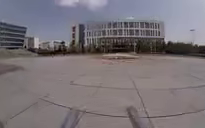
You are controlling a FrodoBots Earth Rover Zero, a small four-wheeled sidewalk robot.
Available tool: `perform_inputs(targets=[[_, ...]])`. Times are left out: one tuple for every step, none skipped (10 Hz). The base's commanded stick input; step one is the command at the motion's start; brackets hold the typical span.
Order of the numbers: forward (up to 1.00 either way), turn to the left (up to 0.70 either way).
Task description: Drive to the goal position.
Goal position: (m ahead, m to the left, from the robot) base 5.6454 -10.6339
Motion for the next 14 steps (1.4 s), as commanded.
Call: perform_inputs(targets=[[1.00,0.02],[1.00,0.02],[1.00,0.02],[1.00,0.02],[1.00,0.02],[1.00,0.02],[1.00,0.02],[1.00,0.02],[1.00,-0.19],[1.00,-0.38],[1.00,-0.38],[1.00,-0.38],[1.00,-0.38],[1.00,-0.38]])
